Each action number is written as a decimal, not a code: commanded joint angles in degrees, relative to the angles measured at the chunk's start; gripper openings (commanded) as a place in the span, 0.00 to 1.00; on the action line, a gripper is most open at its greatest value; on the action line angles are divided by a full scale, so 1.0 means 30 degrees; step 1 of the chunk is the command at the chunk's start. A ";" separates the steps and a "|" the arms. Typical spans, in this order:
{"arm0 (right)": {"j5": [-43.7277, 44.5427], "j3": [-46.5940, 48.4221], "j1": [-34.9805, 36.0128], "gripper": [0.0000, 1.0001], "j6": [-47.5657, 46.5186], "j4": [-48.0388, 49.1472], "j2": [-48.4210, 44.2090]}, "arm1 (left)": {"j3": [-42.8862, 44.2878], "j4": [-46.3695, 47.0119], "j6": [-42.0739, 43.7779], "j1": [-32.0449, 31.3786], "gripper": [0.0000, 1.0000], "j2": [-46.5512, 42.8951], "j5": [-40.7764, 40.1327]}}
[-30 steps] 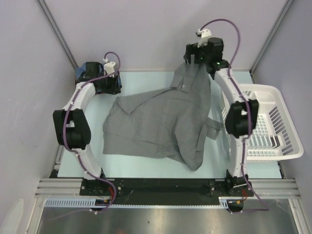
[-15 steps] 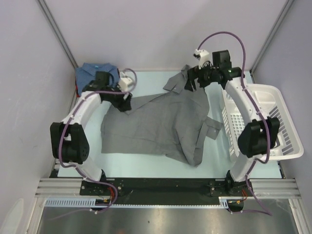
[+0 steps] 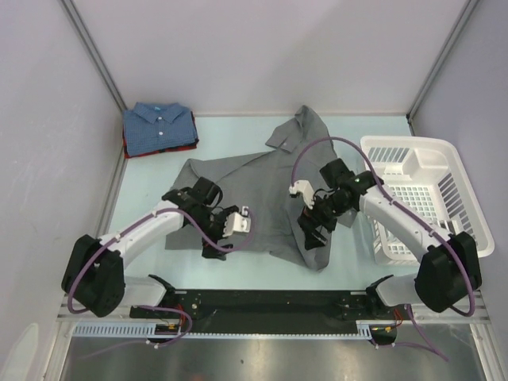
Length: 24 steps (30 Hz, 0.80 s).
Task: Fold and stack the long sleeve shirts
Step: Flatten the shirt out
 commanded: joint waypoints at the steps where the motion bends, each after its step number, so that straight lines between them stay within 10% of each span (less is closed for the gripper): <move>1: 0.0387 -0.1020 0.1007 0.99 -0.0685 0.0724 -0.0139 | -0.2042 0.3080 0.1126 -0.1050 0.98 -0.1244 -0.1879; 12: 0.3484 -0.2921 0.4055 0.87 0.0806 0.2183 0.0304 | -0.4126 0.6696 0.0626 -0.1228 0.65 -0.1246 -0.4082; 13: 0.4045 -0.3042 0.4173 0.79 0.1041 0.2567 0.0391 | -0.4126 0.6698 0.0568 -0.1228 0.58 -0.1187 -0.4260; 16: 0.5601 -0.2519 0.3562 0.00 0.1541 0.3099 0.1385 | -0.3806 0.6028 0.0246 -0.1141 0.22 -0.1186 -0.4497; 18: 0.5519 -0.1437 0.2425 0.00 0.1425 0.2081 0.1797 | -0.3075 0.4948 -0.0222 -0.0849 0.00 -0.1332 -0.3857; 24: 0.4492 0.2782 0.0455 0.00 0.1392 0.2069 0.1006 | -0.0964 0.2777 0.0039 0.1437 0.00 -0.2124 -0.2213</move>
